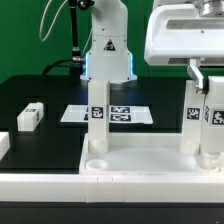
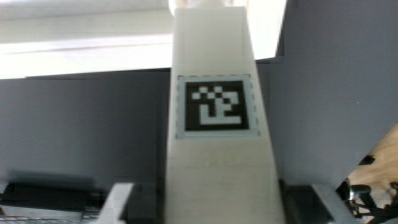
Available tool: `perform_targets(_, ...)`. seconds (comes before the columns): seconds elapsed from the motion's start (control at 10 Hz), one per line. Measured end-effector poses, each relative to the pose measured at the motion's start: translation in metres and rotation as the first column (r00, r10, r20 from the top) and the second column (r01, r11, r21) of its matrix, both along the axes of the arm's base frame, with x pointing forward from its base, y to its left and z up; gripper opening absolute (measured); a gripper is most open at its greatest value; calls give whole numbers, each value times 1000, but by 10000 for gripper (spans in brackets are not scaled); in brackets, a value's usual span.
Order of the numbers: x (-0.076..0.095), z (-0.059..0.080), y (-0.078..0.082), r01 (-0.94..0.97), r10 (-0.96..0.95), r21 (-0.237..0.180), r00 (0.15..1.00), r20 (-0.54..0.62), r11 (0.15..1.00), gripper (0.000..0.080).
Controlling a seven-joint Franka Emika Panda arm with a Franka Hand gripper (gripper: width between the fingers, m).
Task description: Assemble desk
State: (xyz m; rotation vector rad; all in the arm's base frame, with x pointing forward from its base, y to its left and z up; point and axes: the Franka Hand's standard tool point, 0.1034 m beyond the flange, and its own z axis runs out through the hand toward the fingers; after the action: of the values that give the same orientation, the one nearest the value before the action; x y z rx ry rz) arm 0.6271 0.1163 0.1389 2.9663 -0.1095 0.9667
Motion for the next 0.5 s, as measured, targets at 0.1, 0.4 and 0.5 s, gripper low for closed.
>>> perform_targets(0.1,0,-2,-7,-7,7,-13,1000,-2,1000,289)
perform_targets(0.4,3,-4,-11,-8,8,-22,1000,2,1000,289)
perform_targets(0.5,4,-4,-10,-9,9,-23,1000,7,1000,289)
